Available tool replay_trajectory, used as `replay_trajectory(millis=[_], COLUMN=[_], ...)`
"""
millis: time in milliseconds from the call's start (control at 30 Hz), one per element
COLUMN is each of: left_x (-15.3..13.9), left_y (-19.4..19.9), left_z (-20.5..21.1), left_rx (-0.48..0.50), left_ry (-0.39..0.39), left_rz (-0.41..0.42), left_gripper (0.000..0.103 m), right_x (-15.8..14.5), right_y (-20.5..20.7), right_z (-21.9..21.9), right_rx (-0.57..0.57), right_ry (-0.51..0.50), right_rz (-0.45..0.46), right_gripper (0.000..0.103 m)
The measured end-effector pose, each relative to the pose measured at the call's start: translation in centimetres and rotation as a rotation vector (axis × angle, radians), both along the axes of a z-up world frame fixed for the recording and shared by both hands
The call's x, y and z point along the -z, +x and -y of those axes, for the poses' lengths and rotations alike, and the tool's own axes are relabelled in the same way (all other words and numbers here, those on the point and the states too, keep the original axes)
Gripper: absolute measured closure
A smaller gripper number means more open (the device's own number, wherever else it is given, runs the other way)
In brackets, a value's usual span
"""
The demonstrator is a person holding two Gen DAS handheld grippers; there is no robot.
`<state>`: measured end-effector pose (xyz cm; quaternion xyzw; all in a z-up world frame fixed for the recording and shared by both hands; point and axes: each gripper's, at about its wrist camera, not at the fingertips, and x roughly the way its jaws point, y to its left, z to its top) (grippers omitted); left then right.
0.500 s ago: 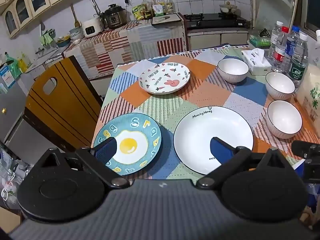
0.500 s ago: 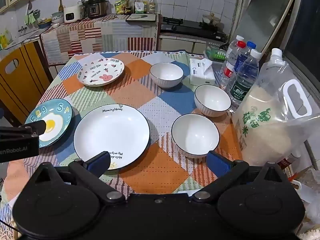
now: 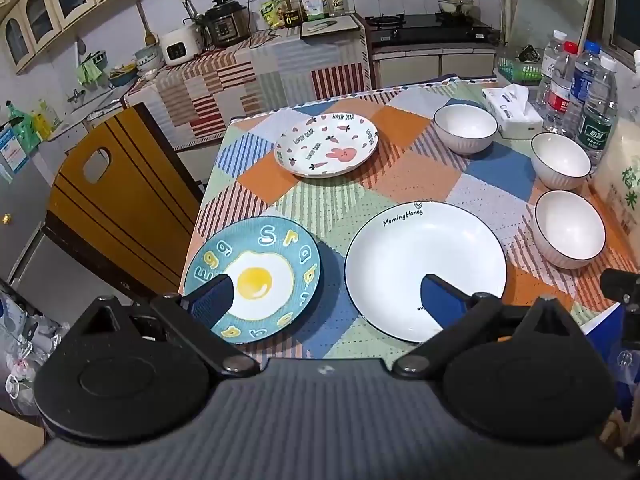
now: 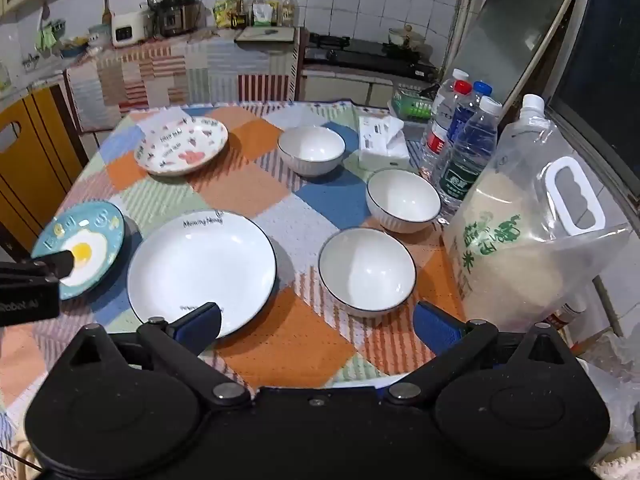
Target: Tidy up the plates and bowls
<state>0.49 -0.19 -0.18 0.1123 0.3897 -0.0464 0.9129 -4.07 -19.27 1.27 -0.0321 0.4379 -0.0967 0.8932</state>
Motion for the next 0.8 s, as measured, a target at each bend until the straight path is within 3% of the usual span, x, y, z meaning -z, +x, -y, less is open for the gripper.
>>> replay_trajectory(millis=[400,800], left_x=[0.3,0.6], left_y=[0.4,1.8], left_z=[-0.2,-0.4], left_rx=[-0.008,-0.043], left_ry=[-0.014,-0.114], left_rz=[-0.019,-0.127], left_gripper=[0.001,0.001], right_x=[-0.9,-1.5], right_y=[-0.4,-0.4], right_z=[-0.4,0.8], right_rx=[-0.040,-0.018], right_ry=[-0.039,-0.027], right_rz=[0.008,0.000], right_gripper=[0.000,0.000])
